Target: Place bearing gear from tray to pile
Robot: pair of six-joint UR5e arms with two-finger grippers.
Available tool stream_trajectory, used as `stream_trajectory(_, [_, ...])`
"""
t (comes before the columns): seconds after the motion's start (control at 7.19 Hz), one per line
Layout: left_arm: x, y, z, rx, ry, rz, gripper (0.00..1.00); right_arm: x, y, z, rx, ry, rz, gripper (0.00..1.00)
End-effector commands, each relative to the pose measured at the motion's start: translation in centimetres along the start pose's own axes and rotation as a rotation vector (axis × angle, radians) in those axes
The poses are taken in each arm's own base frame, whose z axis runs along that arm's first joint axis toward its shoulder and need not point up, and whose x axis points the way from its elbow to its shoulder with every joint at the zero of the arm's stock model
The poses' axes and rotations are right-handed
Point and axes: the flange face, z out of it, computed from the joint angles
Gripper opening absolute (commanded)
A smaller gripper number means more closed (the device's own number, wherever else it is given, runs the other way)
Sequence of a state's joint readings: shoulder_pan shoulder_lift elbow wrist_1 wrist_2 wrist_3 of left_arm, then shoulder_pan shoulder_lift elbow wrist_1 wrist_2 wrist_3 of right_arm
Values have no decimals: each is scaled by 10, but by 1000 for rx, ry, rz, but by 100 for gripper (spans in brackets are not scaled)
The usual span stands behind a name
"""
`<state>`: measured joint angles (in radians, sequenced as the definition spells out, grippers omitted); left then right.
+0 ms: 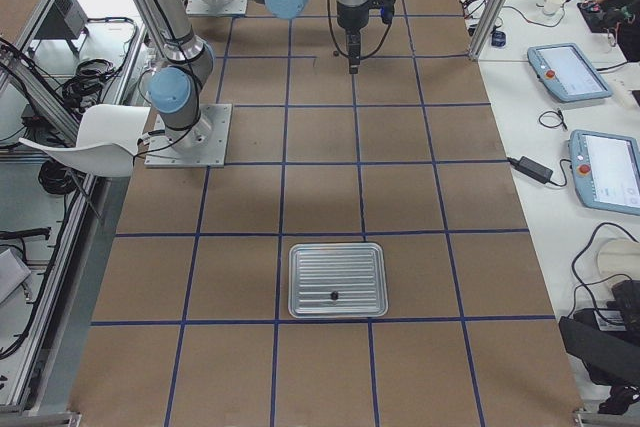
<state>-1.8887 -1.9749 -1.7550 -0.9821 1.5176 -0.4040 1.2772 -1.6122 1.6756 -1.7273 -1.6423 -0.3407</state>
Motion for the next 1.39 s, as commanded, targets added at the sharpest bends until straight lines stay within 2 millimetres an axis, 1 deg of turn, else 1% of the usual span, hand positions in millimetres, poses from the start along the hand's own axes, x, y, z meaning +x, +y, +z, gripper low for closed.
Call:
stream_trajectory(0.0, [11, 16, 36, 38, 19, -33, 100, 123, 29, 18, -50, -19, -151, 96])
stream_trajectory(0.14, [17, 23, 53, 9, 5, -21, 100, 179, 49, 29, -69, -26, -64, 99])
stream_trajectory(0.28, [23, 27, 59, 5, 3, -12, 100, 209, 39, 66, -109, -61, -204, 99])
stream_trajectory(0.42, [24, 29, 65, -4, -3, -24, 100, 274, 49, 94, -101, -56, -256, 99])
stream_trajectory(0.56, [27, 31, 75, -18, -11, -44, 100, 329, 57, 136, -87, -56, -378, 98])
stream_trajectory(0.7, [28, 32, 74, -15, -9, -42, 96, 362, 51, 176, -62, 15, -537, 95])
stream_trajectory(0.83, [28, 32, 75, -17, -10, -44, 72, 394, 60, 217, -55, 27, -554, 92])
stream_trajectory(0.97, [30, 29, 72, -9, -6, -33, 51, 418, 80, 251, -50, -20, -517, 91])
stream_trajectory(1.11, [31, 28, 71, -2, -2, -29, 31, 429, 83, 289, -12, -82, -530, 91])
stream_trajectory(1.25, [31, 27, 71, 9, 4, -28, 25, 442, 87, 301, -10, -93, -545, 91])
